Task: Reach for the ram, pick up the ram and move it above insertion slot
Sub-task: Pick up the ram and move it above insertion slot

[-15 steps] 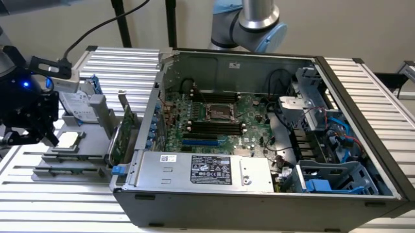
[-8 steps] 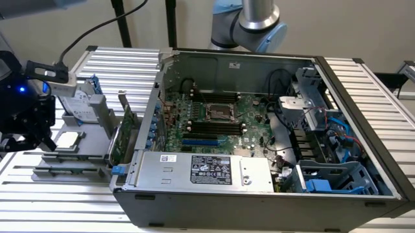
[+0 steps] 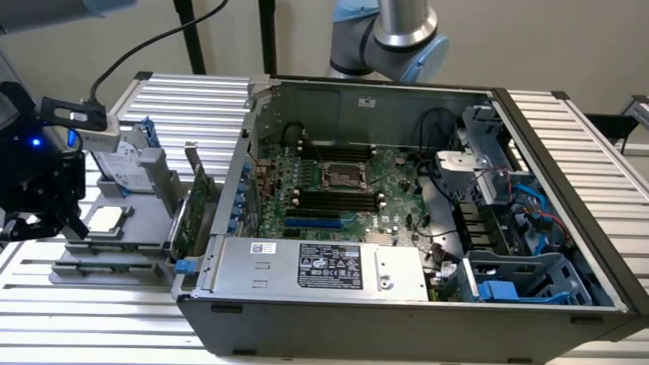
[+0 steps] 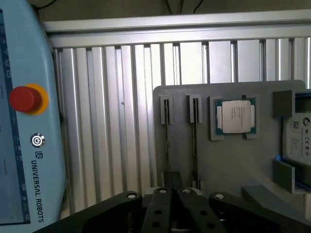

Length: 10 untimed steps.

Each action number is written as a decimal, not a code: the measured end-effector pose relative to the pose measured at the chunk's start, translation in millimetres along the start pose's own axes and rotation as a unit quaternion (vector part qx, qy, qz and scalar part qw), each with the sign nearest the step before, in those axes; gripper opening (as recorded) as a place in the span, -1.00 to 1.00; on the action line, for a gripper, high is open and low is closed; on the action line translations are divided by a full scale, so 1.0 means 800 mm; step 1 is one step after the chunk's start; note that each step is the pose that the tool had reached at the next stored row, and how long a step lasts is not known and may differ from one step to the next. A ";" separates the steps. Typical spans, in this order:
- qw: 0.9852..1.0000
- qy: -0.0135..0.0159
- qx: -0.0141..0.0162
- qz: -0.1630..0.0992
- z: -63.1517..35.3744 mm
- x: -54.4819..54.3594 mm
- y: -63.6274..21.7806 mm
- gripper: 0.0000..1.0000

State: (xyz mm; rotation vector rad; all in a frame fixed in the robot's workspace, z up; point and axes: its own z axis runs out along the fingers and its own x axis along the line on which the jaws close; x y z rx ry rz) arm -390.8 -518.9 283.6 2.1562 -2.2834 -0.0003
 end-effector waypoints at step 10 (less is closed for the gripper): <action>1.000 0.000 0.000 0.000 0.008 0.000 0.000 -0.15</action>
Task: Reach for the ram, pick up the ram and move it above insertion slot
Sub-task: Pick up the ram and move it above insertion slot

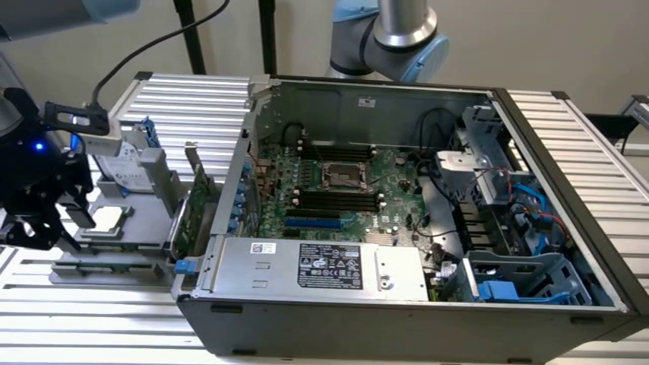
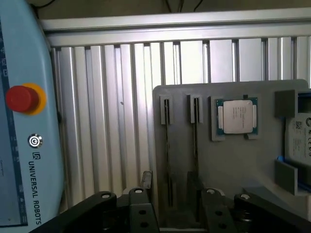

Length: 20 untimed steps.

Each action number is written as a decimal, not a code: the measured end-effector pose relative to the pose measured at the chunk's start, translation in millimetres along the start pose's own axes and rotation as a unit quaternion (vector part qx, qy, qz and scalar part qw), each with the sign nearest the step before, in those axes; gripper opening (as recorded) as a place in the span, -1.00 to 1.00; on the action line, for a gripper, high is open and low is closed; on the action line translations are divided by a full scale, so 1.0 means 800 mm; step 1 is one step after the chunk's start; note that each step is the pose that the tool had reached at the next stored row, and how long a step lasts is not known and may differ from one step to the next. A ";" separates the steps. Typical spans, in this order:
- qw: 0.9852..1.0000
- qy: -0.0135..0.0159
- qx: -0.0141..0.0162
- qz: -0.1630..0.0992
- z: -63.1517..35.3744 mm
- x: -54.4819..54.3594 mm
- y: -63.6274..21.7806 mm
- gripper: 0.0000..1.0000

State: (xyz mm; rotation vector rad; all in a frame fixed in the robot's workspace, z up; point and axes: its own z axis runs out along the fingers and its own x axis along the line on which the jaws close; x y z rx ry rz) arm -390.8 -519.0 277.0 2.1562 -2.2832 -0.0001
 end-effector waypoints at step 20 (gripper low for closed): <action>1.000 0.000 0.000 -0.022 0.045 0.001 -0.004 -0.15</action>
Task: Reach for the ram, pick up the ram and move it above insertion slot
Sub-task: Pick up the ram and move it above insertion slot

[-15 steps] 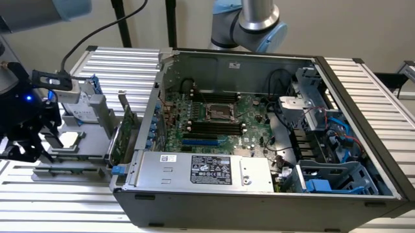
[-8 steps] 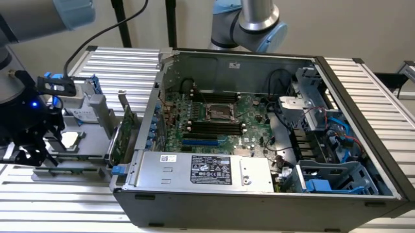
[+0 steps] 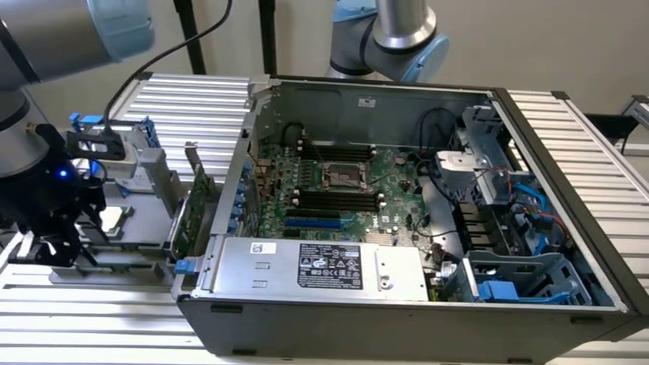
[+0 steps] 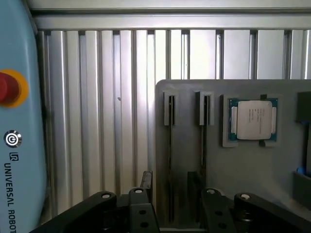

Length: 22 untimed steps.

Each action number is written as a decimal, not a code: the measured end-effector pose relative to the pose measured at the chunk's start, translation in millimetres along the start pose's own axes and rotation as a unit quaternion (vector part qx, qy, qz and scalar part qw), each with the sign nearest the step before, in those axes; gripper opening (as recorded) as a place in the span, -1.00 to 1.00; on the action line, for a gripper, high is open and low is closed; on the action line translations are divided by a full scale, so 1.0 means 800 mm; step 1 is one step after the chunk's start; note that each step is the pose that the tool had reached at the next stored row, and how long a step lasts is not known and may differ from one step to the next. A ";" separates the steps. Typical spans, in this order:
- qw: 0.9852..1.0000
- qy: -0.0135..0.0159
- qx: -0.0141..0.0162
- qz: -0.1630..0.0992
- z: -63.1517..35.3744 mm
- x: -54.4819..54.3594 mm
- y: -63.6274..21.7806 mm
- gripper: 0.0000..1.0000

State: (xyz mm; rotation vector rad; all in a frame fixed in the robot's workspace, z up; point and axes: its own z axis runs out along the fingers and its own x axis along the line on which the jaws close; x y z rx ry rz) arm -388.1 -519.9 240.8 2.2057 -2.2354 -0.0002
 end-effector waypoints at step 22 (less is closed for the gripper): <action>1.000 0.000 0.000 -0.011 0.049 -0.006 0.000 -0.15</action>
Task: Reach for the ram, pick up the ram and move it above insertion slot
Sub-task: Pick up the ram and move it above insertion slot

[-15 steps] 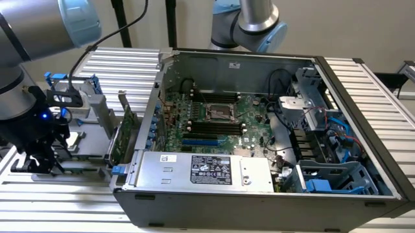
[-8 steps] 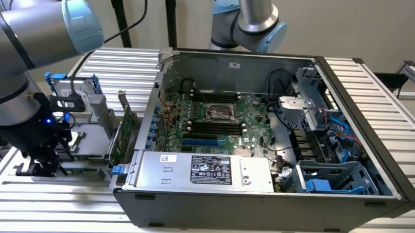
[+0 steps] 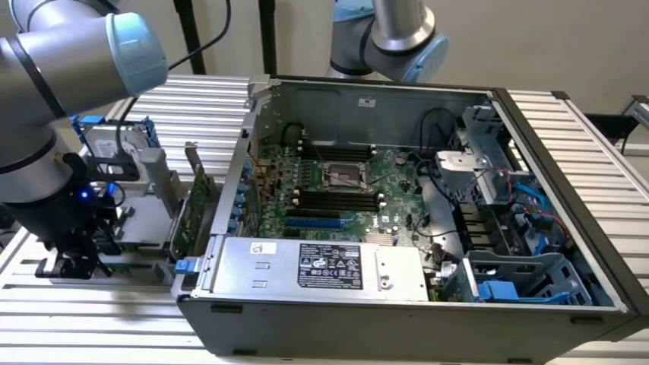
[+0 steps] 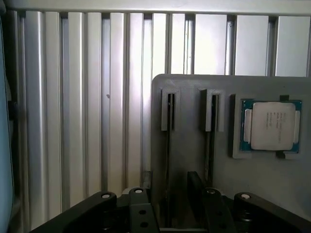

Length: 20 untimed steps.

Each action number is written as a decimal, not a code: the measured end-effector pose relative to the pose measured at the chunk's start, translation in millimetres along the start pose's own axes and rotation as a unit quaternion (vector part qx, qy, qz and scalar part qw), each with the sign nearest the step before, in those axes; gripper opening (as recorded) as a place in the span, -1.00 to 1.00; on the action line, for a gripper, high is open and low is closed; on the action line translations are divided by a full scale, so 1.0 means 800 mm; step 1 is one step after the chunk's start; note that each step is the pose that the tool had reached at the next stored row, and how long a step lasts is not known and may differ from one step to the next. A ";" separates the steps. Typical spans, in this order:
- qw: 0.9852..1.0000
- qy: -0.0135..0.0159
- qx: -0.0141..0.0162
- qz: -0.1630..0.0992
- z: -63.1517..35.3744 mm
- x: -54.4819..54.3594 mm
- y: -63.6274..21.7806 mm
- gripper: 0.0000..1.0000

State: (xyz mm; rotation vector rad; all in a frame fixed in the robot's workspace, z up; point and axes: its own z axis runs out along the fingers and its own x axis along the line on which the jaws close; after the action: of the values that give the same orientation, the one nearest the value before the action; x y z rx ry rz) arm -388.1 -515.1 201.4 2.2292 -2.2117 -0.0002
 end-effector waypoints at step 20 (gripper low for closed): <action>1.000 0.005 -0.006 0.000 0.011 -0.003 -0.001 -0.70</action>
State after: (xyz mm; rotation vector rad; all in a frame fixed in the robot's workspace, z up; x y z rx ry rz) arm -387.1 -512.9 192.2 2.2182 -2.2012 -0.0022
